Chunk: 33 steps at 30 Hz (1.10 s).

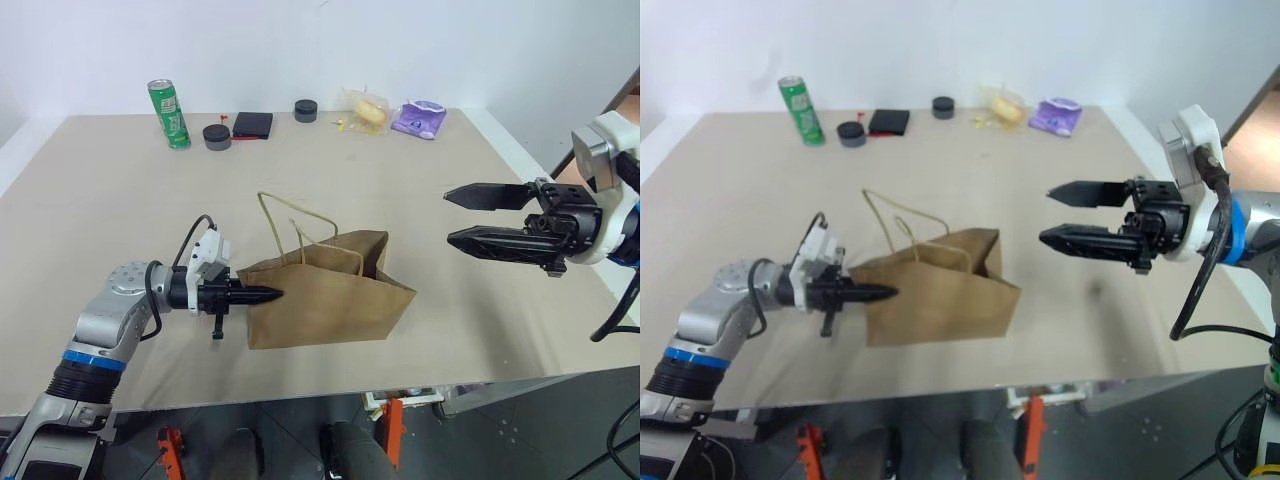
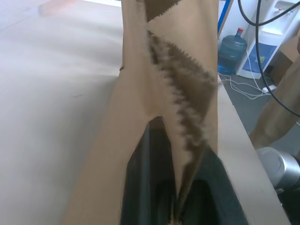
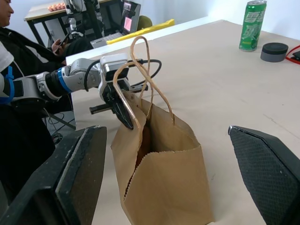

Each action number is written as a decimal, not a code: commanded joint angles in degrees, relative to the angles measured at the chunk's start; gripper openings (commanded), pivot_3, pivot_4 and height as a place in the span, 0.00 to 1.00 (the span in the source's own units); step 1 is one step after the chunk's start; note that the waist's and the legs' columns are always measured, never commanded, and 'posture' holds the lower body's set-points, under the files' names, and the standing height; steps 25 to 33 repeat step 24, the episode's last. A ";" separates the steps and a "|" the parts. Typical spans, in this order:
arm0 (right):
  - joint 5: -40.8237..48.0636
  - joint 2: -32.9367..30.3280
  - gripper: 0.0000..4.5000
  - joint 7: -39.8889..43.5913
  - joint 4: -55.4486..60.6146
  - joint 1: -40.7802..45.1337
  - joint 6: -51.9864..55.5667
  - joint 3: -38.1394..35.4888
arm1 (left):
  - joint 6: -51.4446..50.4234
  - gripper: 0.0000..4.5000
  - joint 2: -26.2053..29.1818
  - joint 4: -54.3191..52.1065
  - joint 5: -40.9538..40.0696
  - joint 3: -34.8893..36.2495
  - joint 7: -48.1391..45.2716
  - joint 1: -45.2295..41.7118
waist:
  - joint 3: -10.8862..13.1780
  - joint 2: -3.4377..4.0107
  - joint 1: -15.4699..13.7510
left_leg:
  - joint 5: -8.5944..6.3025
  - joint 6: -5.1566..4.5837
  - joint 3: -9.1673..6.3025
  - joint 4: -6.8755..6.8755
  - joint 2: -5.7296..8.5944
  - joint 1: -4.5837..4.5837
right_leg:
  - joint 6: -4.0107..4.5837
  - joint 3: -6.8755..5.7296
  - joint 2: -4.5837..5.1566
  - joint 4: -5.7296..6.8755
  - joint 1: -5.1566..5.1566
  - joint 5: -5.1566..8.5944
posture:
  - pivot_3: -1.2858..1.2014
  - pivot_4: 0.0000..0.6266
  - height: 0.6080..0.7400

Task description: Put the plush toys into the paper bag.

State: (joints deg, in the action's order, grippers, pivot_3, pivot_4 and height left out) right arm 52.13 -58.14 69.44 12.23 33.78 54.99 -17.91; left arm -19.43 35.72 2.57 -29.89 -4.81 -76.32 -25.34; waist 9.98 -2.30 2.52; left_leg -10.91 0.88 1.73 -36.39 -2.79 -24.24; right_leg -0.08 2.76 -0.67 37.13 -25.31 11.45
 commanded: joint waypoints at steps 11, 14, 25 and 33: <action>-3.73 -8.47 1.00 4.36 -7.41 -1.21 -3.14 -1.74 | -22.46 0.99 12.24 -4.02 -16.82 20.73 9.90 -5.04 | 0.24 0.13 0.07 | 0.01 -0.01 -0.06 -0.02 -0.02 0.02 | 0.04 -0.09 -0.03 0.02 -0.02 0.02 | 0.52 0.24 1.00; -8.39 -9.63 1.00 2.72 -13.54 -0.70 -5.84 -0.34 | -18.60 0.99 15.99 1.08 -11.35 21.85 11.28 -4.23 | 0.26 0.23 0.14 | 0.00 0.00 0.04 -0.01 -0.01 0.08 | 0.06 -0.04 0.01 0.02 -0.01 0.03 | 0.52 0.24 1.00; -14.23 -6.83 1.00 1.71 -19.66 -2.15 -10.42 1.69 | -10.84 0.99 19.45 6.56 -1.99 21.65 11.18 -0.24 | 0.31 0.28 0.05 | -0.03 0.04 0.20 0.03 -0.02 -0.02 | 0.06 0.05 0.06 0.01 -0.13 0.05 | 0.52 0.24 1.00; -14.23 -6.83 1.00 1.71 -19.66 -2.15 -10.42 1.69 | -10.84 0.99 19.45 6.56 -1.99 21.65 11.18 -0.24 | 0.31 0.28 0.05 | -0.03 0.04 0.20 0.03 -0.02 -0.02 | 0.06 0.05 0.06 0.01 -0.13 0.05 | 0.52 0.24 1.00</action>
